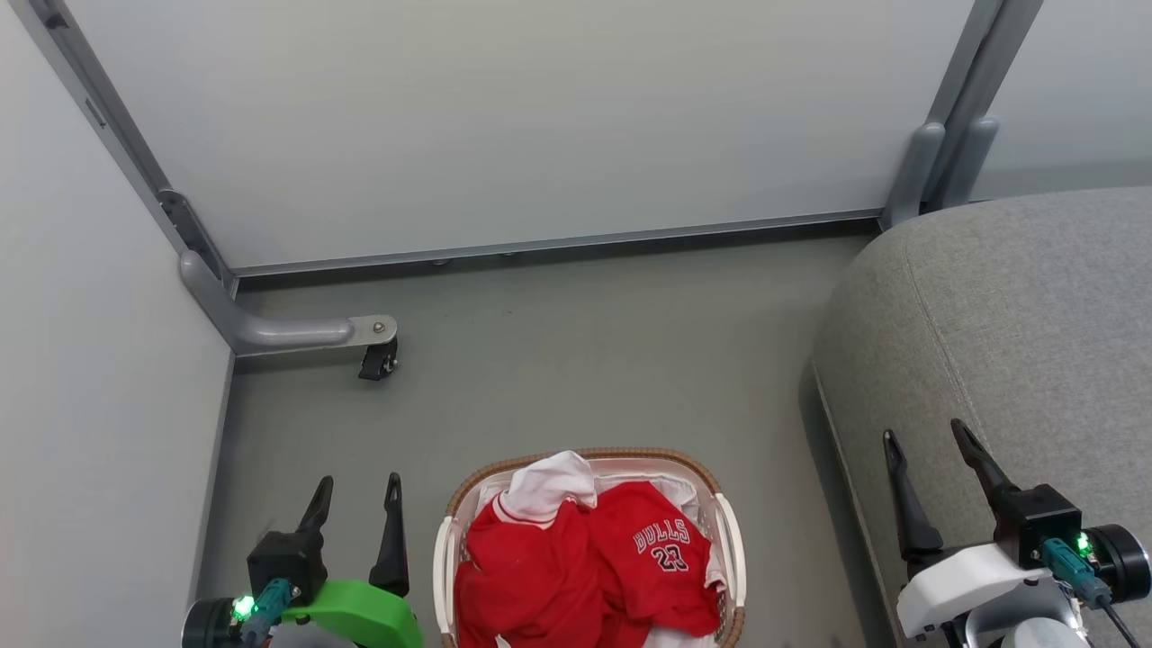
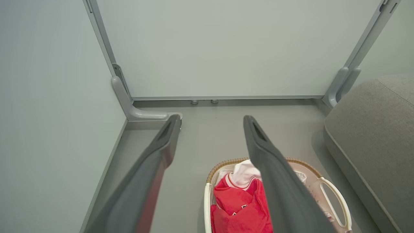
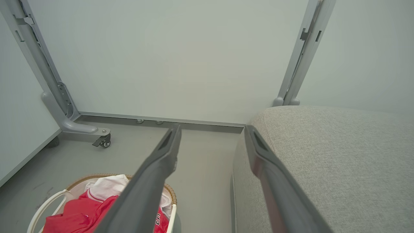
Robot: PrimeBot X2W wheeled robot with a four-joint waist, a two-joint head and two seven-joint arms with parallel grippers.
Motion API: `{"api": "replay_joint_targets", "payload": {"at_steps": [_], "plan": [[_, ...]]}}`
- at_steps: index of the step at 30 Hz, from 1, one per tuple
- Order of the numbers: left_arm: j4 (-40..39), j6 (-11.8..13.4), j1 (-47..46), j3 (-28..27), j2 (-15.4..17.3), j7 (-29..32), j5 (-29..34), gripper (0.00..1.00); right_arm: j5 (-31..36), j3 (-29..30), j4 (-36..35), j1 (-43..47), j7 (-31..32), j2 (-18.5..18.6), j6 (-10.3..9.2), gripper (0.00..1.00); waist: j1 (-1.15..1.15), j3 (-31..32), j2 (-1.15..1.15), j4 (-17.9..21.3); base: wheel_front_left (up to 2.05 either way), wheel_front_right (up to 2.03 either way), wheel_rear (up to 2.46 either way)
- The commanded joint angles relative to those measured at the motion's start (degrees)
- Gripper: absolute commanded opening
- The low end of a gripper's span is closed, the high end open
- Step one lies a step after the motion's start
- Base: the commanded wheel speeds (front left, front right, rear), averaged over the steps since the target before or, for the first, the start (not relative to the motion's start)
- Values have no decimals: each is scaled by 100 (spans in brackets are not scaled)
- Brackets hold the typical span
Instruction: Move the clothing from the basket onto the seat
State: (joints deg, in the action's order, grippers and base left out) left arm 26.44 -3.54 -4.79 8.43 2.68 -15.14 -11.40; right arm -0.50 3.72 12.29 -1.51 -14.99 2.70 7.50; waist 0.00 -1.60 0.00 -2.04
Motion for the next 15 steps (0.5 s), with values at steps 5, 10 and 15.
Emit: {"api": "replay_joint_targets", "payload": {"at_steps": [5, 10, 15], "plan": [[28, 0, -102, 11, 38, -2, -51, 100, 40, 17, -2, 79, -30, 35, -2, 100, 0, -3, 0, 4, 0, 0, 0], [33, 0, -108, 26, 38, -1, -57, 100, 34, 14, -19, 81, -30, 35, -2, 100, 0, -17, 0, 9, 0, 0, 0], [11, -11, -150, 53, 37, -1, -30, 100, 27, 22, -70, 41, -30, 35, -2, 100, 0, -106, 0, 16, 0, 0, 0]]}}
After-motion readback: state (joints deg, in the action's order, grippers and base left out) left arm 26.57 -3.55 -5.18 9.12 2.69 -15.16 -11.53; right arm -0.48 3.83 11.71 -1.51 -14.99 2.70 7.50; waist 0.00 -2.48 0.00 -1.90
